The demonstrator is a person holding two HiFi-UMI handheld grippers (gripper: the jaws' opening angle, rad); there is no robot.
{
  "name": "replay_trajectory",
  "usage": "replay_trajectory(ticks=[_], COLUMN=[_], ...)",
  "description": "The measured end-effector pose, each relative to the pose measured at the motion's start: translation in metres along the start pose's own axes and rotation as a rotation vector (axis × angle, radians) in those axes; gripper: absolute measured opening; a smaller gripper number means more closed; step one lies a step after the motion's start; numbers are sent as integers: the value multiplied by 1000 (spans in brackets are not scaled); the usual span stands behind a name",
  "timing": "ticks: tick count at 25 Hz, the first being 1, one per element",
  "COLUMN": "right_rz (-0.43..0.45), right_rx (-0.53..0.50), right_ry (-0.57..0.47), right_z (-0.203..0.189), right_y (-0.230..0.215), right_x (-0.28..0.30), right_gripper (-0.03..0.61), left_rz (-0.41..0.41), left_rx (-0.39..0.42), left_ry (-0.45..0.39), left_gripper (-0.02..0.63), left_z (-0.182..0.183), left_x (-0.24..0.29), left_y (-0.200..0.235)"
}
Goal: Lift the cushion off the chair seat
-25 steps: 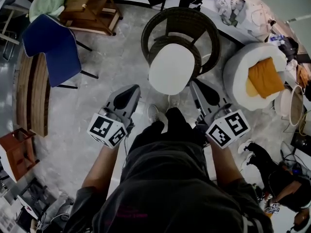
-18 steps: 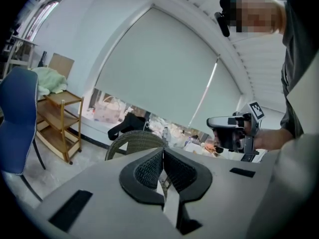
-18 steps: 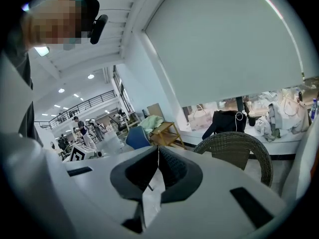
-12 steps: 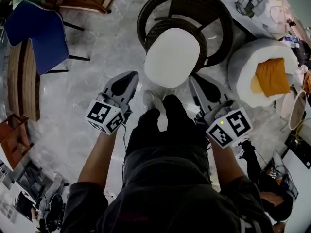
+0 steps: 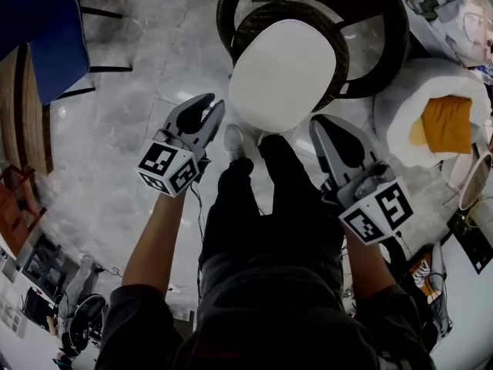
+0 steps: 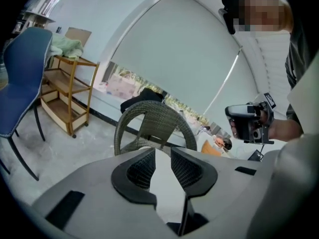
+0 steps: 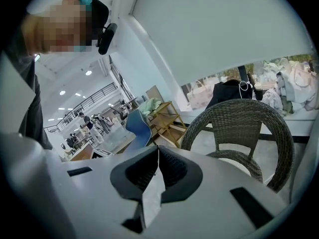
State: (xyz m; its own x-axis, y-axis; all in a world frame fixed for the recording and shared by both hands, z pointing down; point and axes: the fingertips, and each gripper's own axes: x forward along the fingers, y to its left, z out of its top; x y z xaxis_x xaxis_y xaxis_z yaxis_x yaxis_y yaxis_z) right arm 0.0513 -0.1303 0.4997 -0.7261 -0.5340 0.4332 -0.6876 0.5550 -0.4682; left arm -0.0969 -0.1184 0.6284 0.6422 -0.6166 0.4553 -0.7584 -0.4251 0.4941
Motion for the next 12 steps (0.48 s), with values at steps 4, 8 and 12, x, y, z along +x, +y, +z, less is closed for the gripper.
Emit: replay_trajectory(ticks=[4,8,12], right_rz=[-12,-14,-27], right_rx=[20,23,25], right_ry=[17,38,41], right_z=[-28,-52,-73], right_y=[-19,-33,-53], right_x=[16,26,35], right_gripper=[15,15,15], left_rz=[-3,0,13], left_rx=[-35,-66,-92], left_ry=[35,64,86], left_gripper=[121,146,164], left_z=[-39,-75,-111], left_x=[20,41,59], left_y=[24,47,67])
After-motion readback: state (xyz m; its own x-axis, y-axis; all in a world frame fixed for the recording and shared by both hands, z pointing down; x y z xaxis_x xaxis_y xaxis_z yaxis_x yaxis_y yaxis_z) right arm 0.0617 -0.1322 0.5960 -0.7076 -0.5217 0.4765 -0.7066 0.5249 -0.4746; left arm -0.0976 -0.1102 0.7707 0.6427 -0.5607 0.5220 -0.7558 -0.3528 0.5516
